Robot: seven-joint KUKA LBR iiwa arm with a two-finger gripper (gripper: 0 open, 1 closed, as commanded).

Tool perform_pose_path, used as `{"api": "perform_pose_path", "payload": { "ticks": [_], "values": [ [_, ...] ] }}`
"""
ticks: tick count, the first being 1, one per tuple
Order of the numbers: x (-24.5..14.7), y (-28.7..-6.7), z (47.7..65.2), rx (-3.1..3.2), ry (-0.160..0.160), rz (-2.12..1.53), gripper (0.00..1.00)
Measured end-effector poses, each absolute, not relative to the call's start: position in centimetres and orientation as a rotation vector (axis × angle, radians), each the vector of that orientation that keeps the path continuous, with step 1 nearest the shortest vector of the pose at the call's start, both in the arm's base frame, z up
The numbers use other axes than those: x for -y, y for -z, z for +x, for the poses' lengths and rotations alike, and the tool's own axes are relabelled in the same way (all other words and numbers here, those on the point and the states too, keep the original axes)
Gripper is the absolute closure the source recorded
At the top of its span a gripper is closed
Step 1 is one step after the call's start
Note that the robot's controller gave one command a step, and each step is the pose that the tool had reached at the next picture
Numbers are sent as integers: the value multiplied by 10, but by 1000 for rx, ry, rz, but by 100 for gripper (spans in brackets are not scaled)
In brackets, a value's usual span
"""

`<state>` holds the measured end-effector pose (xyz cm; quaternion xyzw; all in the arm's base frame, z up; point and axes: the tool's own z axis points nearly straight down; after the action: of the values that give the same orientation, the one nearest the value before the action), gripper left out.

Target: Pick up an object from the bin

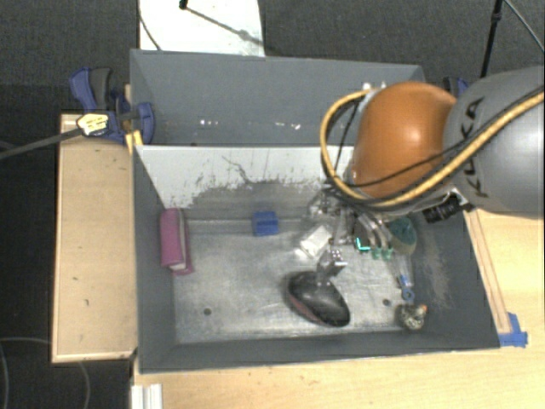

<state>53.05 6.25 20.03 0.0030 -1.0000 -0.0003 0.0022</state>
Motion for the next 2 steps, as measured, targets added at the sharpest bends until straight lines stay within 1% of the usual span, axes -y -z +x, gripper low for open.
{"api": "perform_pose_path", "payload": {
  "ticks": [1,2],
  "values": [
    [-28,-120,476,3133,-1,-51,0],
    [-51,-71,488,3148,2,36,0]
  ]
}}
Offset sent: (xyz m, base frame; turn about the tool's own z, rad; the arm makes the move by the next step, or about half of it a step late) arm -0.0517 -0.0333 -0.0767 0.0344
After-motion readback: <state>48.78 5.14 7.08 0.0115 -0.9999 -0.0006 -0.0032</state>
